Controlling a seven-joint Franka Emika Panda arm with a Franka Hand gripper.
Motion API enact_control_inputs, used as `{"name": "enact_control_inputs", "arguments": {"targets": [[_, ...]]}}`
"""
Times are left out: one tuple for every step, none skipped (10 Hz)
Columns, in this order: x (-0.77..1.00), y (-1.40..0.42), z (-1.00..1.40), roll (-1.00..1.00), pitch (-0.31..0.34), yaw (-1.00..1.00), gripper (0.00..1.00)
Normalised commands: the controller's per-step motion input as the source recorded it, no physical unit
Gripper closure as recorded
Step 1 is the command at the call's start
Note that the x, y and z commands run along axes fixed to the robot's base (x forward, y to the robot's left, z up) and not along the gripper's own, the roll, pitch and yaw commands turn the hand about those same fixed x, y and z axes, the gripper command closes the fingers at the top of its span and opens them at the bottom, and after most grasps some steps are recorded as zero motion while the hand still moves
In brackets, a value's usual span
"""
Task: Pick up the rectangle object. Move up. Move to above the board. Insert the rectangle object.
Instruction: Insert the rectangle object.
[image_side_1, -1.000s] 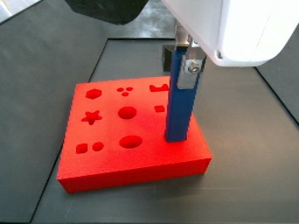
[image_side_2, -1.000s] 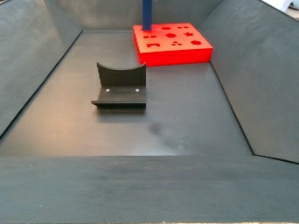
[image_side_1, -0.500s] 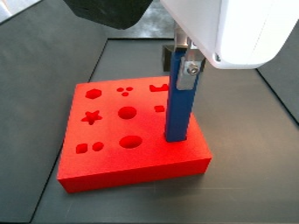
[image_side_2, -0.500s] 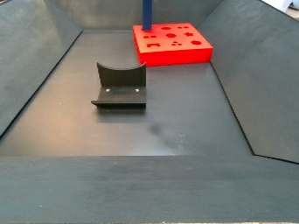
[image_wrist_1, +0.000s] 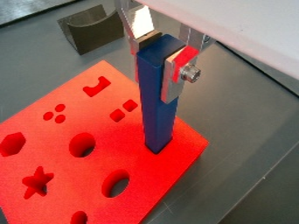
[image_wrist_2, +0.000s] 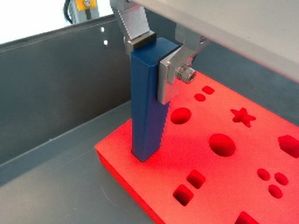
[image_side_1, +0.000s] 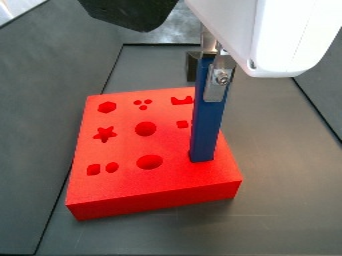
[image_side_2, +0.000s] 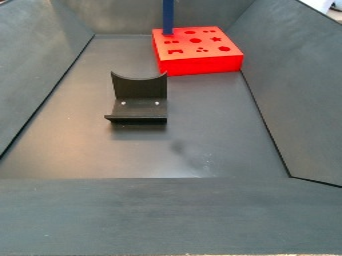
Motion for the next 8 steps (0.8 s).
{"name": "enact_control_inputs", "arguments": {"targets": [[0.27, -0.01, -0.09, 0.15, 0.191, 0.0, 1.0], [0.2, -0.05, -0.08, 0.16, 0.156, 0.0, 1.0], [0.13, -0.08, -0.08, 0.18, 0.104, 0.01, 1.0], [0.09, -0.03, -0.1, 0.14, 0.079, 0.01, 1.0], [0.11, -0.01, -0.12, 0.14, 0.087, 0.0, 1.0], [0.21, -0.01, -0.13, 0.13, 0.16, 0.0, 1.0], [0.33, 0.0, -0.15, 0.13, 0.24, 0.0, 1.0], [0.35, 0.0, -0.17, 0.13, 0.277, 0.0, 1.0]]}}
